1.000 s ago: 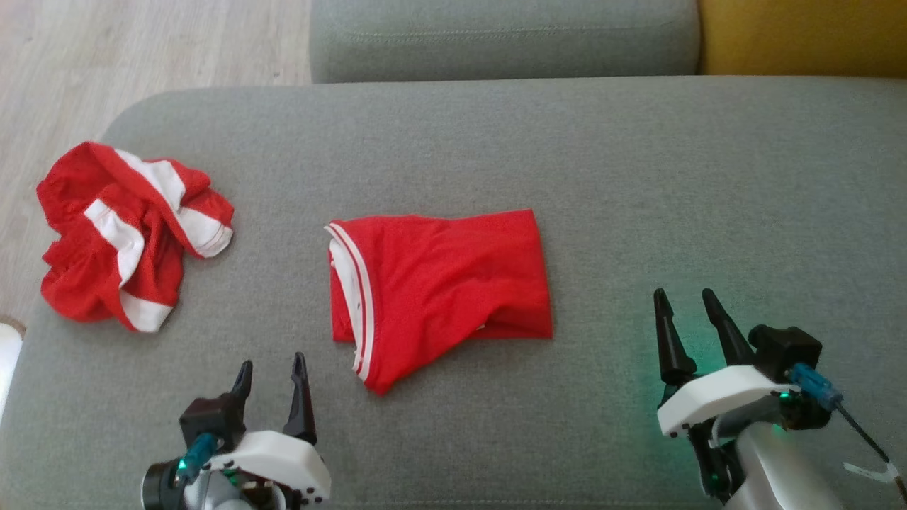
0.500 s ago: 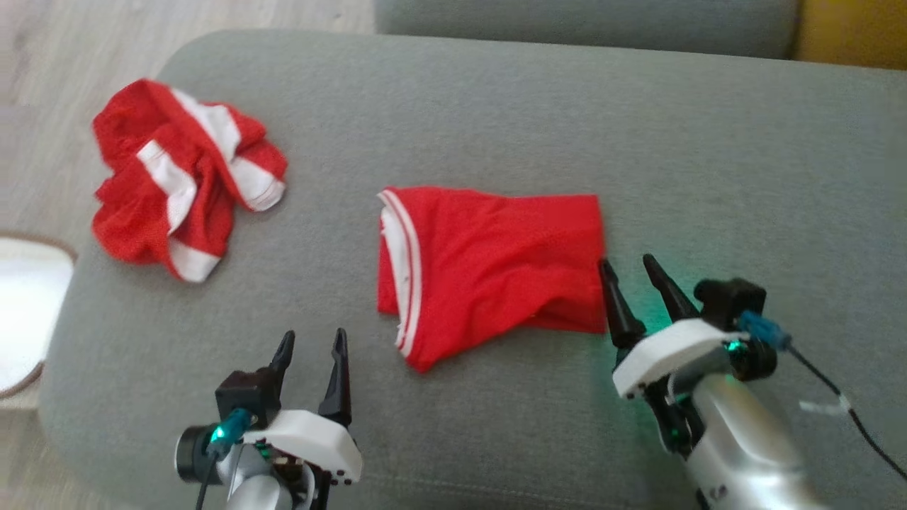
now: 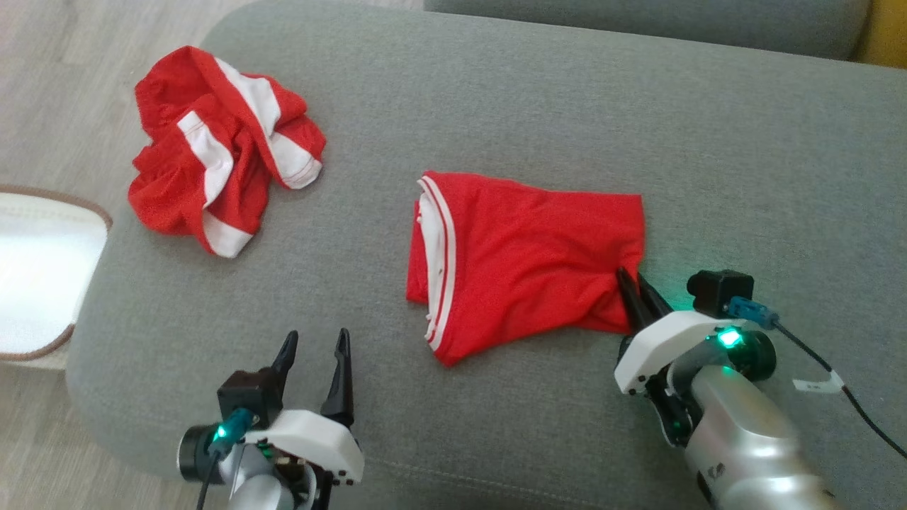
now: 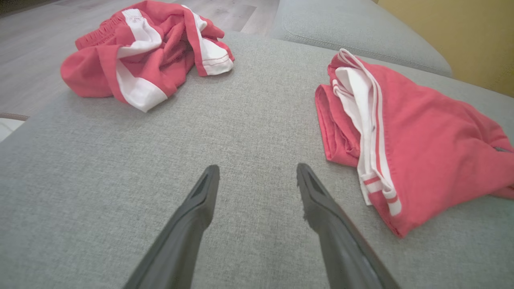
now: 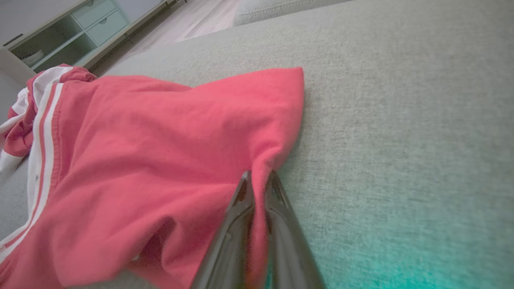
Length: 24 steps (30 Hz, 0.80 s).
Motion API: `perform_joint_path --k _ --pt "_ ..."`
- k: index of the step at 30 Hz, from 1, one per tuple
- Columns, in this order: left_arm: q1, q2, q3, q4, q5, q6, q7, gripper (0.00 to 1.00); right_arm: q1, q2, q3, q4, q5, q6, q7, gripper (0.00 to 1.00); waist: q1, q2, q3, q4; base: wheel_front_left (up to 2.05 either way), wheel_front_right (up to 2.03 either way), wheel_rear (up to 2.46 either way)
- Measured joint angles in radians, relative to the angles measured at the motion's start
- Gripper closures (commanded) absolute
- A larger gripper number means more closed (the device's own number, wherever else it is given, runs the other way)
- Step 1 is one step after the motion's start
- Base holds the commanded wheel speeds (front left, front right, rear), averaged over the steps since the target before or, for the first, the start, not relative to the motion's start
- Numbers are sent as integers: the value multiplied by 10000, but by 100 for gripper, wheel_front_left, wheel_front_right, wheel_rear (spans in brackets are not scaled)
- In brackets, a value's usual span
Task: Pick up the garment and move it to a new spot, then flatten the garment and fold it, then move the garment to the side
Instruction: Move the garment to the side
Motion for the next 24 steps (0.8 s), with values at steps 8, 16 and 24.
perform_joint_path --k 8,16,24 --pt "1 4 42 -4 -17 -98 0 0 -180 104 -395 90 -146 2 -165 100 0 0 -160 -692 0 0 0" --pt "-153 6 102 -84 33 -167 0 0 -144 73 -1223 -763 -1189 2 -173 100 0 0 -271 -2260 0 0 0" --pt "-586 8 192 -104 130 -192 0 0 -82 56 -1202 -1513 -1220 2 -173 100 0 0 -167 -4362 0 0 0"
